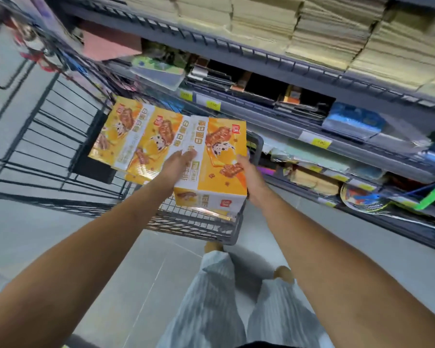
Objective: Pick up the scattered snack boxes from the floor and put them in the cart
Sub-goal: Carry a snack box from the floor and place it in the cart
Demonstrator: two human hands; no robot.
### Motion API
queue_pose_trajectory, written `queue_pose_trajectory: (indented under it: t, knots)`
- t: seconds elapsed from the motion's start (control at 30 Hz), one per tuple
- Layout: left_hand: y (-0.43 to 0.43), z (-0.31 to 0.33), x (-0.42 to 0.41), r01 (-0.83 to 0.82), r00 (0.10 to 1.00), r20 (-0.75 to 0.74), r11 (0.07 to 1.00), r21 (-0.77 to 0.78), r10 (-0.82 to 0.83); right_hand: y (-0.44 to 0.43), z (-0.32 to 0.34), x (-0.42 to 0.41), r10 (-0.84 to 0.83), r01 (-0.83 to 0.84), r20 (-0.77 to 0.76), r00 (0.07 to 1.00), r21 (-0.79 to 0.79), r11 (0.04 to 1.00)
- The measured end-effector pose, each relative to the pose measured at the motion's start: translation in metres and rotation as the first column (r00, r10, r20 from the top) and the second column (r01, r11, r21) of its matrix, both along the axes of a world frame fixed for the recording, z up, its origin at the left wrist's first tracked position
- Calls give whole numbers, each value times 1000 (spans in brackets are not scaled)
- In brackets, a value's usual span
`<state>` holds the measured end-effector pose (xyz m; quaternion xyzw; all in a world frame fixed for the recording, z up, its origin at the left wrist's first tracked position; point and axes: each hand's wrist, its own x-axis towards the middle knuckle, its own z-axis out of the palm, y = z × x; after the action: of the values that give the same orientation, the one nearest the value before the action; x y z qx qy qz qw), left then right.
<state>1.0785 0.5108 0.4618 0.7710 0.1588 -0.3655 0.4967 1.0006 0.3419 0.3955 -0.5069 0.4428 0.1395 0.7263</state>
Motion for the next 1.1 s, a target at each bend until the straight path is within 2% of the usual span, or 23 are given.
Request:
queue_pose_trajectory:
  t: [0.1,0.17,0.23,0.27,0.43,0.67,0.77,0.97,1.1]
  knots:
    - [6,-1,15,65,997,-49,998,0,-65,13,-49,-1,-60,61,-69,996,14,998]
    - [10,-12,23,97,992,-80,995,4,-97,28,-35,-4,-116,120,-107,987,31,992]
    - [11,-20,25,122,988,-94,992,7,-121,40,6,-2,-169,169,-127,977,-11,986]
    - [12,-21,26,144,986,-88,990,9,-142,42,6,1,-181,177,-129,975,-41,983]
    - [18,-41,39,186,966,-179,982,-29,-188,46,-2,10,-164,134,-169,972,-178,975]
    - [8,-43,46,245,943,-227,969,-28,-245,40,-9,11,-139,119,-246,959,-94,988]
    - [3,-41,45,195,956,-220,980,-24,-196,39,-9,11,-136,121,-205,969,-84,989]
    - [-10,-32,36,127,989,-77,992,16,-126,26,13,14,-166,165,-81,983,-15,986]
    - [-36,-12,16,89,996,-24,995,-47,-90,-1,37,-2,-228,227,10,974,47,973]
